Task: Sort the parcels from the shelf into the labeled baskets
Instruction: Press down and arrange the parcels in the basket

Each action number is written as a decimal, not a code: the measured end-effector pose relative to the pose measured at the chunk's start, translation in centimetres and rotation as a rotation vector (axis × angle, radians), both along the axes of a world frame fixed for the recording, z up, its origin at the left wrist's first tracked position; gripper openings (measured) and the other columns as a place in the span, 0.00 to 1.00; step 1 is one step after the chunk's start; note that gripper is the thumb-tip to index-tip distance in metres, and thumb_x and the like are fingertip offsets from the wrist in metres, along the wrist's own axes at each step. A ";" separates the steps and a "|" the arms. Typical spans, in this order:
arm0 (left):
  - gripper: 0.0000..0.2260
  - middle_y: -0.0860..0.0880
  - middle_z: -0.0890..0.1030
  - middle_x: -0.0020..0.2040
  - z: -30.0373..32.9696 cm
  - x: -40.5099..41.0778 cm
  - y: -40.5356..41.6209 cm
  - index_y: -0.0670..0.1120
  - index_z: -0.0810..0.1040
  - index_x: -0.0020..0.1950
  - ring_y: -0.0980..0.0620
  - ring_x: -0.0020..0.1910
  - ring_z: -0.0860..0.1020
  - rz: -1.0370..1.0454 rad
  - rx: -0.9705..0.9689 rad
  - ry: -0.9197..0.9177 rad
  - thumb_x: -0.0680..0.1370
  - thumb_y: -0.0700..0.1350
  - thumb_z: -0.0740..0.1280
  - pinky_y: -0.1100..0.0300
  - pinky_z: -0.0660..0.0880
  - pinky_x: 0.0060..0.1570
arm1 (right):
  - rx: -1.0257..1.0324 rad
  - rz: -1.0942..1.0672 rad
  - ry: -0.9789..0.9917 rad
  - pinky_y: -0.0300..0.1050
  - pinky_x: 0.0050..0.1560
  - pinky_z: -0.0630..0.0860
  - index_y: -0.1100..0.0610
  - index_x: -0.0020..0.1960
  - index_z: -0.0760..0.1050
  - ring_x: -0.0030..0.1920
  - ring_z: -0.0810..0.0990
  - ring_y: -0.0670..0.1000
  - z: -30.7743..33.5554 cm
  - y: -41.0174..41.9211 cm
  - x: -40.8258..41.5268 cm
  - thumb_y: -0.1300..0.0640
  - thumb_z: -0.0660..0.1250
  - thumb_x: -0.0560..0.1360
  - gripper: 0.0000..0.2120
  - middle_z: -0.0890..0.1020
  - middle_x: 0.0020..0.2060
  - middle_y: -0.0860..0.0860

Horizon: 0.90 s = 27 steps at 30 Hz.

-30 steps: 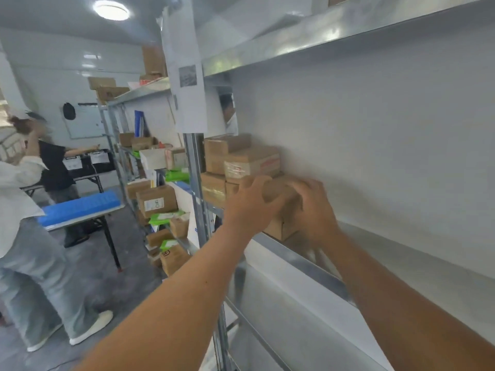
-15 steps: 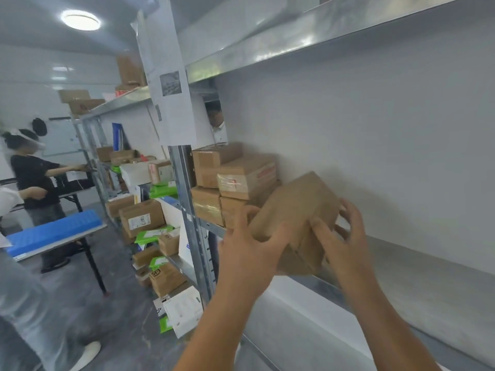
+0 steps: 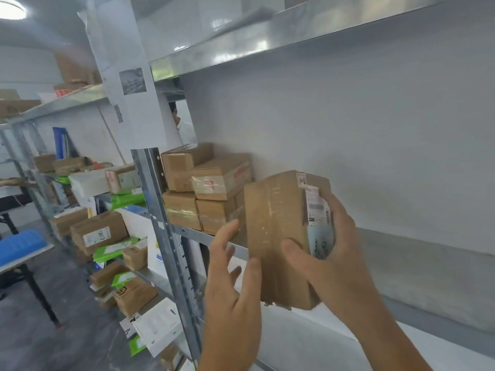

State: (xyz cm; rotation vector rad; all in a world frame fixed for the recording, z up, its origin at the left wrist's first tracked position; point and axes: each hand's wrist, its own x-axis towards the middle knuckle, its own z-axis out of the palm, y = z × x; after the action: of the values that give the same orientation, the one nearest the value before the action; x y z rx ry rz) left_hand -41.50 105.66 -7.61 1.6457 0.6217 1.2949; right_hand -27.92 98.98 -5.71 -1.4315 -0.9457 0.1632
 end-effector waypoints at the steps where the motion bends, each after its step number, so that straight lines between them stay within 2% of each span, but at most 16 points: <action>1: 0.18 0.74 0.67 0.73 0.5 -0.2 -0.4 0.79 0.65 0.67 0.65 0.74 0.69 -0.011 0.086 0.004 0.81 0.60 0.60 0.63 0.69 0.68 | -0.002 -0.053 -0.085 0.41 0.58 0.79 0.29 0.76 0.58 0.67 0.74 0.40 -0.2 -0.4 -0.6 0.42 0.82 0.66 0.47 0.65 0.70 0.34; 4: 0.21 0.65 0.61 0.81 0.9 -0.1 -1.5 0.77 0.64 0.73 0.63 0.80 0.59 -0.139 0.258 0.043 0.82 0.58 0.57 0.60 0.64 0.73 | -0.029 -0.163 -0.290 0.53 0.64 0.78 0.29 0.77 0.56 0.70 0.71 0.46 -0.6 -1.8 -2.3 0.30 0.74 0.61 0.49 0.60 0.72 0.34; 6: 0.20 0.61 0.59 0.83 0.9 0.2 -1.8 0.75 0.64 0.74 0.61 0.82 0.56 -0.211 0.278 0.036 0.84 0.56 0.56 0.57 0.65 0.75 | -0.044 -0.189 -0.331 0.56 0.64 0.78 0.27 0.76 0.57 0.71 0.70 0.48 -0.6 -2.9 -2.9 0.29 0.72 0.61 0.47 0.59 0.75 0.33; 8: 0.19 0.59 0.65 0.81 0.9 0.5 -1.9 0.73 0.67 0.74 0.52 0.79 0.67 -0.304 0.157 -0.013 0.85 0.56 0.57 0.51 0.76 0.68 | -0.055 -0.194 -0.362 0.51 0.63 0.79 0.28 0.76 0.61 0.72 0.70 0.47 -0.6 -4.6 -2.7 0.31 0.73 0.61 0.45 0.62 0.75 0.32; 10: 0.17 0.61 0.74 0.73 1.0 0.7 -2.0 0.74 0.70 0.70 0.52 0.69 0.78 -0.387 0.033 -0.048 0.85 0.54 0.59 0.53 0.83 0.56 | -0.041 -0.187 -0.353 0.42 0.58 0.79 0.29 0.74 0.65 0.69 0.73 0.45 -0.5 -6.6 -2.2 0.35 0.77 0.66 0.39 0.69 0.72 0.32; 12: 0.19 0.64 0.79 0.67 0.8 1.2 -2.5 0.73 0.72 0.67 0.53 0.61 0.82 -0.453 0.004 -0.084 0.84 0.49 0.59 0.58 0.84 0.49 | 0.013 -0.182 -0.251 0.41 0.50 0.80 0.28 0.70 0.68 0.62 0.78 0.44 -0.5 -8.8 -1.5 0.41 0.76 0.74 0.29 0.75 0.65 0.32; 13: 0.18 0.65 0.79 0.66 0.7 1.7 -3.0 0.71 0.72 0.68 0.54 0.60 0.83 -0.485 0.011 -0.098 0.85 0.48 0.59 0.58 0.83 0.48 | 0.027 -0.192 -0.222 0.42 0.48 0.81 0.27 0.69 0.68 0.61 0.79 0.44 -0.5 -9.8 -1.2 0.41 0.72 0.76 0.25 0.76 0.64 0.32; 15: 0.16 0.65 0.78 0.67 0.4 2.7 -4.4 0.67 0.73 0.70 0.56 0.60 0.82 -0.553 0.030 -0.112 0.87 0.48 0.59 0.60 0.82 0.49 | 0.014 -0.223 -0.265 0.44 0.55 0.79 0.28 0.70 0.68 0.67 0.77 0.43 -0.8 -11.9 -0.5 0.44 0.67 0.81 0.21 0.75 0.67 0.32; 18: 0.16 0.66 0.79 0.65 0.1 4.2 -7.4 0.61 0.74 0.69 0.59 0.59 0.82 -0.668 0.010 -0.111 0.85 0.46 0.58 0.66 0.80 0.48 | 0.034 -0.194 -0.191 0.51 0.61 0.79 0.28 0.71 0.68 0.71 0.75 0.45 -1.5 -15.4 -0.1 0.50 0.64 0.82 0.23 0.73 0.73 0.37; 20: 0.17 0.63 0.80 0.65 0.1 5.3 -9.7 0.63 0.75 0.68 0.57 0.59 0.82 -0.745 0.011 -0.092 0.83 0.46 0.58 0.66 0.81 0.48 | 0.038 -0.237 -0.179 0.53 0.63 0.79 0.30 0.73 0.68 0.73 0.73 0.44 -1.8 -18.2 0.1 0.51 0.63 0.85 0.22 0.71 0.74 0.37; 23: 0.17 0.63 0.79 0.67 0.1 7.4 -14.1 0.67 0.75 0.66 0.56 0.60 0.82 -0.850 0.040 -0.058 0.83 0.48 0.58 0.64 0.82 0.48 | 0.026 -0.371 -0.192 0.46 0.62 0.79 0.33 0.74 0.68 0.73 0.71 0.41 -2.2 -23.8 0.6 0.56 0.63 0.85 0.24 0.70 0.75 0.37; 27: 0.17 0.63 0.77 0.69 0.4 10.2 -22.2 0.66 0.74 0.68 0.54 0.61 0.82 -0.999 0.044 -0.051 0.82 0.49 0.58 0.61 0.83 0.48 | 0.040 -0.526 -0.164 0.36 0.59 0.79 0.34 0.74 0.69 0.71 0.72 0.38 -2.2 -32.6 0.8 0.60 0.62 0.85 0.25 0.71 0.72 0.34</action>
State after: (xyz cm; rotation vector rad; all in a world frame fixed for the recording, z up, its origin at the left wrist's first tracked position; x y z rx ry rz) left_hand -31.32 83.45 -7.19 1.6020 -0.2745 0.5973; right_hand -27.08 66.40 -7.91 -1.6247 -0.6682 -0.3658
